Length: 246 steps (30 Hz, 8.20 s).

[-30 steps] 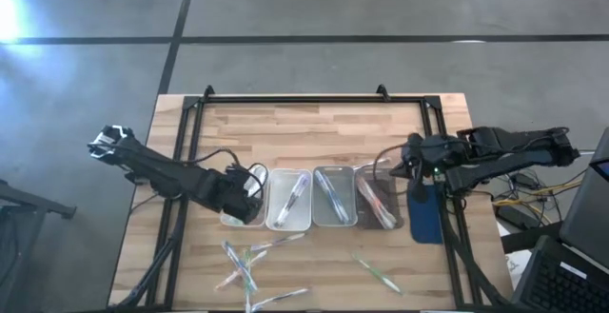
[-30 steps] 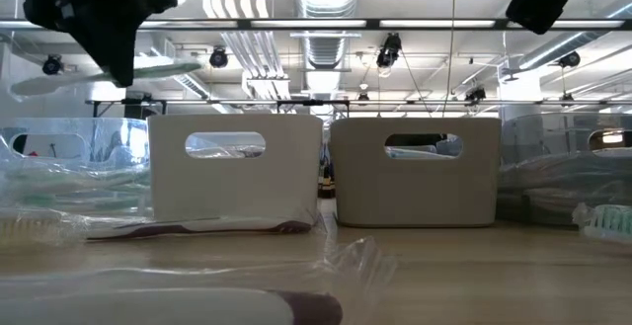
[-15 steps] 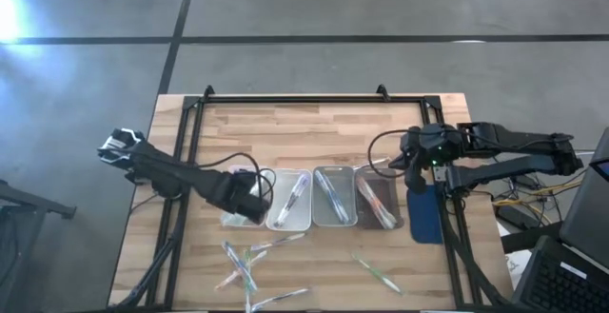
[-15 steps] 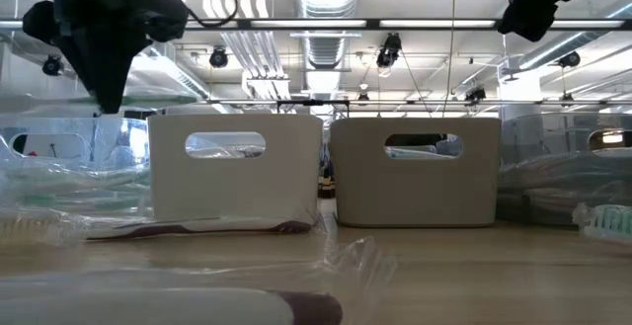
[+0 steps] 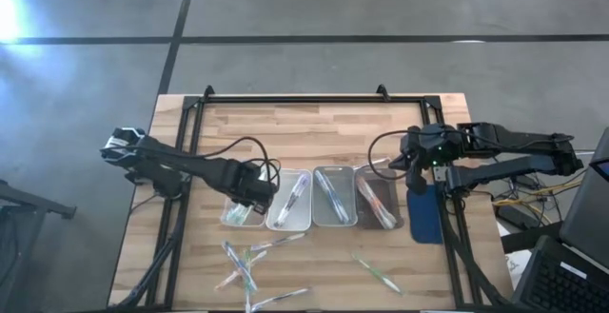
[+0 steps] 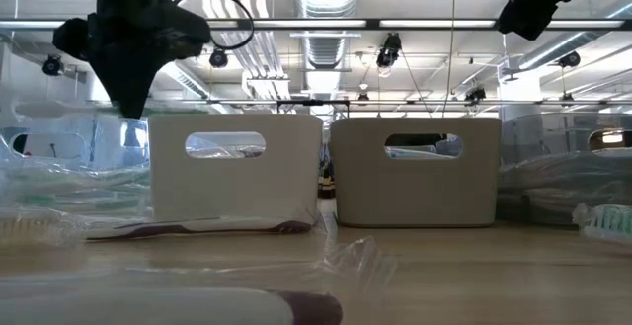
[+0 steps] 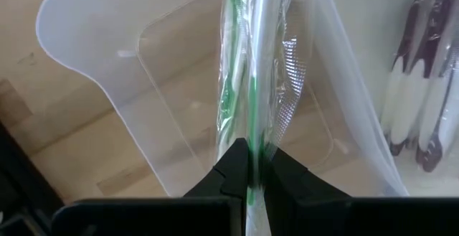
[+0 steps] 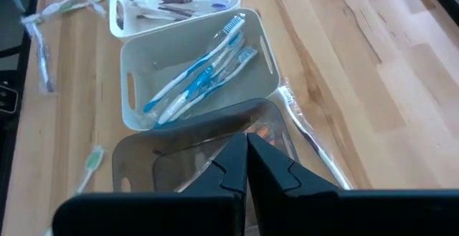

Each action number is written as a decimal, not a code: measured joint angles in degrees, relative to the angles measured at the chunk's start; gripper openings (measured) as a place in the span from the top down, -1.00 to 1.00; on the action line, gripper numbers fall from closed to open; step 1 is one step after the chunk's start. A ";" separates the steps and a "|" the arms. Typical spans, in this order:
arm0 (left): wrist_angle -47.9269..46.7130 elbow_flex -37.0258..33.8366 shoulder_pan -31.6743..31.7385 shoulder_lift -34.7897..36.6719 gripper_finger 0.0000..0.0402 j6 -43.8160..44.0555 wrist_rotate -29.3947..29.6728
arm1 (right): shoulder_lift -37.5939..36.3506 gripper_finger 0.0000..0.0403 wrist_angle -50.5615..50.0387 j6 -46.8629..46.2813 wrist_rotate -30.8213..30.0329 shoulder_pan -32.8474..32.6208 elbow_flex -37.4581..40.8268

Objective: Pick & Place Toothbrushes
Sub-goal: Put the green toothbrush into the transparent bin, then put the orange toothbrush into the black bin

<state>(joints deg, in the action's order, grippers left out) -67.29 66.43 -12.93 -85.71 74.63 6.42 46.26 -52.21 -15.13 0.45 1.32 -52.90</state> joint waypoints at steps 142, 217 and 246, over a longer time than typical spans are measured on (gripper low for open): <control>10.75 8.37 -34.35 -15.89 0.13 8.15 -12.20 | 0.02 0.96 12.74 8.04 -0.62 0.20 4.39; 23.57 9.51 -30.77 -14.25 0.99 -6.56 -15.07 | 0.00 0.96 12.68 8.06 -1.03 0.20 4.37; 38.07 8.55 -27.95 -14.29 1.00 -23.37 -19.00 | 0.00 0.96 12.53 7.97 -1.00 0.20 4.42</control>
<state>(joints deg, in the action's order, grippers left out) -29.21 74.98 -40.88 -100.01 51.27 -12.58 46.26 -39.68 -7.16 -0.56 1.52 -48.48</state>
